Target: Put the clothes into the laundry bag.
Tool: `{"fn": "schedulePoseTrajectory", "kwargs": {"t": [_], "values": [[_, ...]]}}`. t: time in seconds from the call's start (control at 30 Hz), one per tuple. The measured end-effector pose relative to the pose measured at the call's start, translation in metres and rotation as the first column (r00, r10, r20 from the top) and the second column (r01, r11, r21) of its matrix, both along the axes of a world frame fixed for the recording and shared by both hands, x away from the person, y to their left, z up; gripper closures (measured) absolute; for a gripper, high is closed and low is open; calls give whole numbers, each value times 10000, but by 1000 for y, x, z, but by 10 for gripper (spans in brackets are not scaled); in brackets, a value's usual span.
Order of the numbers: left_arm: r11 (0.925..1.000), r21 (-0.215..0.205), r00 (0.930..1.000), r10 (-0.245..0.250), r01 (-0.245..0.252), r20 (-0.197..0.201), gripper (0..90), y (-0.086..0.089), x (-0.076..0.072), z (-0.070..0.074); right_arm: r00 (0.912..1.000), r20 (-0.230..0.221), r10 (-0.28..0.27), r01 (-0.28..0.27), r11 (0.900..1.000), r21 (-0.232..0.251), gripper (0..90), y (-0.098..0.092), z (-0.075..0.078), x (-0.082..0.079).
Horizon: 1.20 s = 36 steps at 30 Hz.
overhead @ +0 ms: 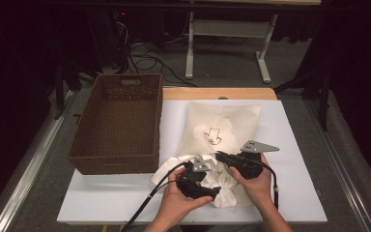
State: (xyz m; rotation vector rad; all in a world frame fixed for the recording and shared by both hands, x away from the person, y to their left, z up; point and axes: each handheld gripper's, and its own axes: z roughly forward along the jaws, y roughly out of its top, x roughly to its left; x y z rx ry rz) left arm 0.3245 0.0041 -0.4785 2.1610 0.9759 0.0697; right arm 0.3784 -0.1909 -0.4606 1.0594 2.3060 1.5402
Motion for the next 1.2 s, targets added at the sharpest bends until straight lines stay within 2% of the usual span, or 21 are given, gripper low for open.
{"fn": "schedulePoseTrajectory", "kwargs": {"t": [0.07,0.13,0.2,0.23,0.3,0.4,0.47,0.5,0.53,0.6,0.63,0.7,0.77,0.8,0.83,0.93,0.97,1.07,1.1,1.13,1.2], "values": [[9976,688,10000,-49,52,-48,178,-13,-1,-13,10000,-8,-8,8,10000,-9,884,1,-1,0],[9902,1373,9982,196,-272,568,209,-22,-4,-18,10000,21,21,-21,10000,-77,884,1,-1,0],[9806,1836,9923,481,-687,1142,436,-27,-5,-18,10000,4,57,-57,9999,-91,884,2,-2,-1],[9789,1909,9904,486,-730,1291,525,-28,-4,-18,10000,-7,85,-85,9999,-88,884,1,-2,-1],[9824,1624,9895,719,-919,1254,705,-27,-1,-16,10000,-33,80,-80,10000,-52,884,3,-2,-1],[9898,808,9860,1063,-1172,1287,788,-22,4,-9,9999,3,147,-147,9999,-48,884,5,-2,-3],[9862,172,9758,1601,-1645,1491,796,-20,8,-4,9998,37,190,-190,9998,-40,884,5,0,-4],[9808,-203,9660,1945,-1939,1703,799,-20,10,-2,9998,44,206,-206,9998,51,884,5,1,-5],[9760,-433,9596,2177,-2134,1783,799,-20,13,-1,9998,55,204,-205,9997,147,884,5,3,-5],[9690,-594,9524,2467,-2399,1791,797,-23,19,-6,9997,107,207,-208,9997,142,884,6,5,-6],[9708,-363,9565,2397,-2370,1664,794,-29,24,-14,9998,83,201,-202,9996,174,884,7,6,-7],[9753,-247,9639,2207,-2195,1486,780,-33,28,-24,9999,16,105,-106,9997,197,885,6,6,-5],[9760,-325,9645,2179,-2154,1492,757,-33,29,-26,10000,-21,89,-89,9998,196,884,5,5,-5],[9770,-589,9704,2109,-2052,1174,757,-30,28,-22,10000,-59,13,-11,9997,230,885,4,3,-3],[9801,-686,9755,1928,-1863,1060,677,-27,27,-19,10000,-75,-33,35,9998,202,884,1,1,-2],[9846,-769,9762,1664,-1568,1393,494,-11,15,-5,9999,-110,-46,48,9999,100,884,-1,-1,-1],[9826,-908,9731,1742,-1618,1510,408,5,7,4,9999,-129,-84,85,9999,143,885,-2,-2,0],[9793,-866,9676,1948,-1828,1604,320,25,-1,10,9999,-130,-84,86,9999,139,884,-2,-2,0],[9771,-766,9627,2091,-1986,1714,320,35,-5,12,9999,-130,-84,86,9999,139,884,-2,-2,0],[9718,-608,9526,2353,-2277,1927,302,45,-9,12,9999,-140,-93,95,9999,134,884,-2,-2,0],[9535,-299,9310,2992,-2998,2090,293,66,-17,10,9999,-127,-92,93,9999,86,884,-2,-2,0]]}}
